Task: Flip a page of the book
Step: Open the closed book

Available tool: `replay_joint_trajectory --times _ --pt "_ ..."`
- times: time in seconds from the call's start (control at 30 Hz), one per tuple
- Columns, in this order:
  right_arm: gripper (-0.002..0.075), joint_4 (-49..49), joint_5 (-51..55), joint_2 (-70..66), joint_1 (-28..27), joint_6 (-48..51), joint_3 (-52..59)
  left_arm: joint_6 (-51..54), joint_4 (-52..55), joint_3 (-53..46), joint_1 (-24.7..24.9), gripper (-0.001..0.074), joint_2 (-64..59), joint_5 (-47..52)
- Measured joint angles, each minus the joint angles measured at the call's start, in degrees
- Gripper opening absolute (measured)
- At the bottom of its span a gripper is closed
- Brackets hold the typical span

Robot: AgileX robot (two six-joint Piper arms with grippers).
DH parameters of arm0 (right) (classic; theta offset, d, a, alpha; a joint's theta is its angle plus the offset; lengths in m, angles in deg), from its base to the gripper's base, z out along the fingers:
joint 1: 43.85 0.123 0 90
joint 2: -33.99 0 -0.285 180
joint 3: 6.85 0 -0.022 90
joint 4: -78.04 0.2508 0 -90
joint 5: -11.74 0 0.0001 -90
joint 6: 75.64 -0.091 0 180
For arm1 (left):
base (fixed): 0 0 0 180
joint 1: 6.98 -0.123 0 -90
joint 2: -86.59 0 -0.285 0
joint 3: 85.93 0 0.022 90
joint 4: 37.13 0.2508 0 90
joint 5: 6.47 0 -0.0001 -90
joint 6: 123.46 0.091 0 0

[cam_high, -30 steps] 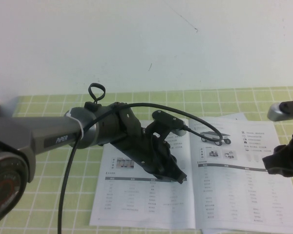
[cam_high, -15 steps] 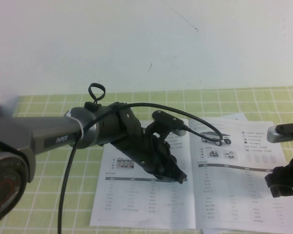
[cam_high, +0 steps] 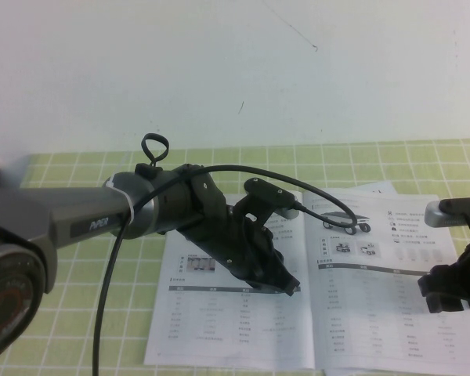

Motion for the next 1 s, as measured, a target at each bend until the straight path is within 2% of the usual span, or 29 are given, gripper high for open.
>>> replay_joint_trajectory --times 0.43,1.0 --pt "0.0428 -3.45 -0.03 -0.34 0.00 -3.08 0.00 0.41 0.00 0.00 0.00 -0.0004 0.00 0.00" --pt "0.0422 -2.35 -0.63 -1.50 -0.12 -4.05 -0.32 0.51 0.00 0.00 0.00 -0.0003 0.00 0.00"
